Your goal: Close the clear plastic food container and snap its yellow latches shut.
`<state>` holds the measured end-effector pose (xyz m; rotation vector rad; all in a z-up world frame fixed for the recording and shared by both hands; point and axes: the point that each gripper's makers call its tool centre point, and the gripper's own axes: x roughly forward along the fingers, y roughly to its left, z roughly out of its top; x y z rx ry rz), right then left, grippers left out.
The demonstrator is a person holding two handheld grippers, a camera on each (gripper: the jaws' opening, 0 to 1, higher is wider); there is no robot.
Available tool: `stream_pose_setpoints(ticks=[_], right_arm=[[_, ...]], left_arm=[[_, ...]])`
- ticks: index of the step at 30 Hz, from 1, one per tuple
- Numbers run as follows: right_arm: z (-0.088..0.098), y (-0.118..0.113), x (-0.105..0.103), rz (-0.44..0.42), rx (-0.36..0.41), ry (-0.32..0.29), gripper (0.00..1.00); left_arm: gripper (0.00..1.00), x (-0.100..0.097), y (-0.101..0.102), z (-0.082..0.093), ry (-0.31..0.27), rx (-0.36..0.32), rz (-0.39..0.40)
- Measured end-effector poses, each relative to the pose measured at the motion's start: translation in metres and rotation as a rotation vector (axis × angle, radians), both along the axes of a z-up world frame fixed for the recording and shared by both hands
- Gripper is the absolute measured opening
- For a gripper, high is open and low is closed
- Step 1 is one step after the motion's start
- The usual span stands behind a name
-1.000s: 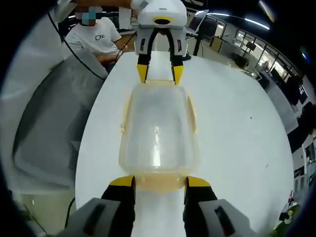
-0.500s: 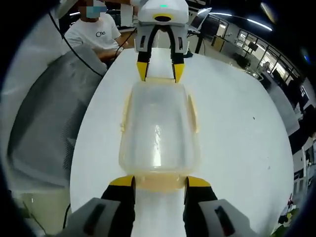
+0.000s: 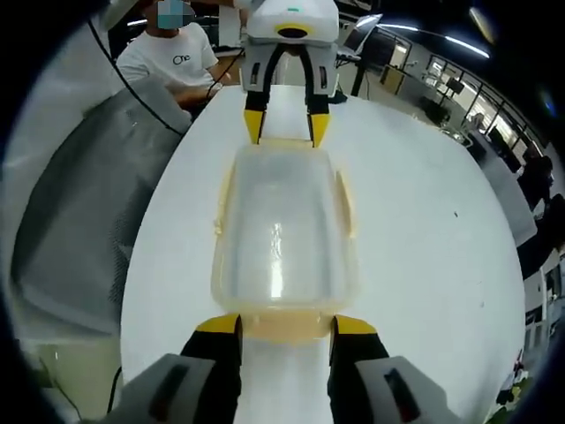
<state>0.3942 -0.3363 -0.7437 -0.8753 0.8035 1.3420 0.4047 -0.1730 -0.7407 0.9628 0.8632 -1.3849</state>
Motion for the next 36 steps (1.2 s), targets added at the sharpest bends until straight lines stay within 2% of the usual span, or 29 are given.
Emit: stream_pose_setpoints(ticks=[14, 22, 31, 36], right_arm=[[-0.0028, 0.0007, 0.0012, 0.008, 0.008, 0.012, 0.36], [0.0007, 0.001, 0.0035, 0.022, 0.009, -0.015, 0.36], [-0.0024, 0.0018, 0.0049, 0.02, 0.011, -0.008, 0.37], [-0.0042, 0.0018, 0.0042, 0.027, -0.013, -0.016, 0.37]], left_arm=[[0.36, -0.0007, 0.0003, -0.0011, 0.003, 0.003, 0.018], [0.36, -0.0008, 0.0002, -0.001, 0.004, -0.006, 0.032], [0.36, -0.0022, 0.0011, -0.0007, 0.005, -0.004, 0.039], [0.36, -0.0027, 0.0016, -0.0014, 0.0, -0.006, 0.046]])
